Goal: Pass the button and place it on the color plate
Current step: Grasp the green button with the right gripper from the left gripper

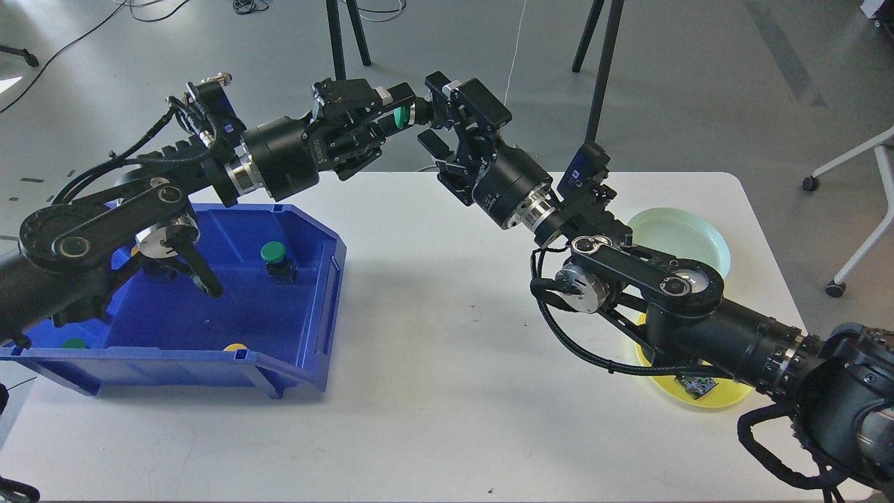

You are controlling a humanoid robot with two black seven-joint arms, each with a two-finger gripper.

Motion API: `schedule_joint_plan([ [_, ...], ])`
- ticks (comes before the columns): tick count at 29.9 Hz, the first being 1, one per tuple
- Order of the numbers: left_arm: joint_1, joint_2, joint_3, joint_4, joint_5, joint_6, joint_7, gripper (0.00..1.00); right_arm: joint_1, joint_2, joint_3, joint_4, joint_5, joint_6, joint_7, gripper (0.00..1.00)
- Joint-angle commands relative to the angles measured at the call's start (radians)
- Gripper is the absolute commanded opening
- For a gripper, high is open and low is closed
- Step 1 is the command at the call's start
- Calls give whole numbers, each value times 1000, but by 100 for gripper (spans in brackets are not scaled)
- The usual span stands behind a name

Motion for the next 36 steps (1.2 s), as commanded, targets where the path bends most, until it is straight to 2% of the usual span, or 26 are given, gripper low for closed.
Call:
schedule_joint_plan([
  [1,2,0,0,8,-18,0,0,16,-4,-2,14,1,0,0,0,94],
  [4,2,0,0,11,-18,0,0,16,-5,-2,14,2,0,0,0,92],
  [8,2,0,0,11,-21,0,0,16,-7,-2,15,2,0,0,0,83],
  [11,3,0,0,11,-21,0,0,16,-5,-2,15,2,0,-6,0,66],
  [14,9,0,0,11,-22,0,0,16,-5,-2,12,2,0,-19,0,53],
  [20,9,0,0,12,-24,0,0,16,-4,-4,12,5,-1,-19,0,34],
  [23,9,0,0,14,-33,0,0,17,-4,-4,12,5,-1,-22,0,22],
  [26,11,0,0,14,-36,0,0,18,-4,-2,14,5,-1,-32,0,16],
  [28,12,0,0,14,-38,0,0,26,-4,-4,14,5,-1,-36,0,14],
  [29,12,0,-2,14,-42,0,0,37,-4,-4,14,5,-1,-36,0,13],
  [30,14,-2,-2,14,-53,0,0,51,-4,-4,14,5,-1,-36,0,13],
  [31,14,-2,-2,14,-70,0,0,73,-4,-4,14,5,-1,-36,0,12],
  [32,17,-2,-2,14,-88,0,0,89,-4,-4,14,5,-1,-36,0,12],
  [36,22,-3,0,28,-107,0,0,93,-4,-4,12,5,-1,-36,0,11],
])
